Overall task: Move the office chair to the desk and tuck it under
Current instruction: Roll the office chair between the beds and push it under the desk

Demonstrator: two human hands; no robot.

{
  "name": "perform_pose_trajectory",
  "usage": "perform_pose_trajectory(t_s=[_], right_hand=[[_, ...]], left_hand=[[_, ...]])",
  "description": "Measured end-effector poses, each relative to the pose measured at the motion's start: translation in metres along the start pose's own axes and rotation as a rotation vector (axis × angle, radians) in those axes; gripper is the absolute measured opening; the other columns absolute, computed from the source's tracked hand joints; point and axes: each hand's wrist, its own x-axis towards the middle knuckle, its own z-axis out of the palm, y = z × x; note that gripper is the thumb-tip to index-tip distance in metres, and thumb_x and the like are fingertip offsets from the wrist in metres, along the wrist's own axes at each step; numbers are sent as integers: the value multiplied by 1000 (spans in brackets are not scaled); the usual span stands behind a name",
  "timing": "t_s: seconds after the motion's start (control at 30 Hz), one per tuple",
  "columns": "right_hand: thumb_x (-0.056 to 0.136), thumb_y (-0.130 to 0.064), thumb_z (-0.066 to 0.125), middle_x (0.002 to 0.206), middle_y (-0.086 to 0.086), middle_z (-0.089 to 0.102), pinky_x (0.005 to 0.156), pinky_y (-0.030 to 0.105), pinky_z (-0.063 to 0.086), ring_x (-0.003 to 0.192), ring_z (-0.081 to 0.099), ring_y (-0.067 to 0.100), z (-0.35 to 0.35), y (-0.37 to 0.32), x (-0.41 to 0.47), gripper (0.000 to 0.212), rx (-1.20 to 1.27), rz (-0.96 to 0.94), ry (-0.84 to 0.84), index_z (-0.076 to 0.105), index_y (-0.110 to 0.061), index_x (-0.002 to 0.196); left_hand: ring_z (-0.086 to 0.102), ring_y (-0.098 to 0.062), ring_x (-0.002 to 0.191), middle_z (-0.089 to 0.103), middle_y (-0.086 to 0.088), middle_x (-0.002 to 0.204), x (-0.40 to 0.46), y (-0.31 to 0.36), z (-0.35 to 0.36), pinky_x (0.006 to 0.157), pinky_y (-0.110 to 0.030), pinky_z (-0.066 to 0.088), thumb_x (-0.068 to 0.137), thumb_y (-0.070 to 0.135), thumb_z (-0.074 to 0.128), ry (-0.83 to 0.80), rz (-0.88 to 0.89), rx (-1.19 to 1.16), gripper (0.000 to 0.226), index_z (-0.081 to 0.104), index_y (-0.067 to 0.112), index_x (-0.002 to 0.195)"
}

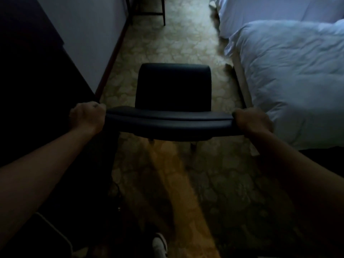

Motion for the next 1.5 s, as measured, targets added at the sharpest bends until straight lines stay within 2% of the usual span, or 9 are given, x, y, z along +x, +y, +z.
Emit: perform_pose_trajectory(t_s=[0.1,0.2,0.33,0.47,0.53,0.8,1.13,1.33,1.5], right_hand=[[88,-39,46,124,28,59,84,41,42,107,58,40,-15,-28,38,47,-27,3,16,64,0,109],[80,-41,46,120,27,61,74,37,38,105,59,40,-27,-56,73,54,11,72,33,64,0,110],[75,-38,48,119,29,62,75,35,37,108,60,43,-45,-95,126,56,62,55,83,64,3,111],[87,-29,46,129,27,57,83,36,38,117,55,42,-60,-142,195,47,35,-20,-10,59,1,122],[86,-29,48,128,29,58,89,38,41,117,55,42,-64,-158,229,48,70,-11,35,58,1,122],[81,-35,47,128,24,57,80,37,37,113,56,38,-66,-189,327,47,55,-94,-37,64,-5,113],[79,-38,43,94,13,57,73,37,40,84,55,29,-74,-227,399,40,-11,-171,-105,67,-10,93],[85,-35,45,90,13,58,73,36,41,84,57,30,-77,-244,422,31,-26,-222,-119,64,-11,83],[95,-42,36,69,1,56,64,33,40,73,57,26,-65,-275,396,40,-218,-411,-63,51,-22,63]], left_hand=[[60,-46,99,64,-28,111,45,23,-14,78,-43,47,93,12,39,-24,84,107,32,66,-1,105],[59,-45,103,62,-27,114,84,49,-27,78,-44,45,94,16,38,-55,92,135,33,65,5,110],[59,-40,92,66,-22,110,136,92,-44,76,-39,35,89,31,35,-36,115,-47,42,72,14,98],[63,-40,92,66,-19,105,187,139,-47,87,-47,44,90,6,39,57,254,118,30,67,4,96],[62,-42,99,66,-19,110,221,156,-52,90,-50,43,91,8,34,55,270,164,35,67,5,100],[62,-44,91,66,-24,105,303,192,-44,80,-47,46,90,5,35,78,317,208,28,63,3,90],[60,-43,99,64,-21,115,378,230,-41,84,-43,42,94,11,32,-3,283,272,32,65,8,98],[60,-39,98,65,-18,115,418,233,-35,86,-42,43,93,21,27,-10,305,262,41,65,9,103],[60,-38,90,67,-20,100,447,226,-39,77,-40,40,78,34,15,21,304,158,58,66,9,89]])
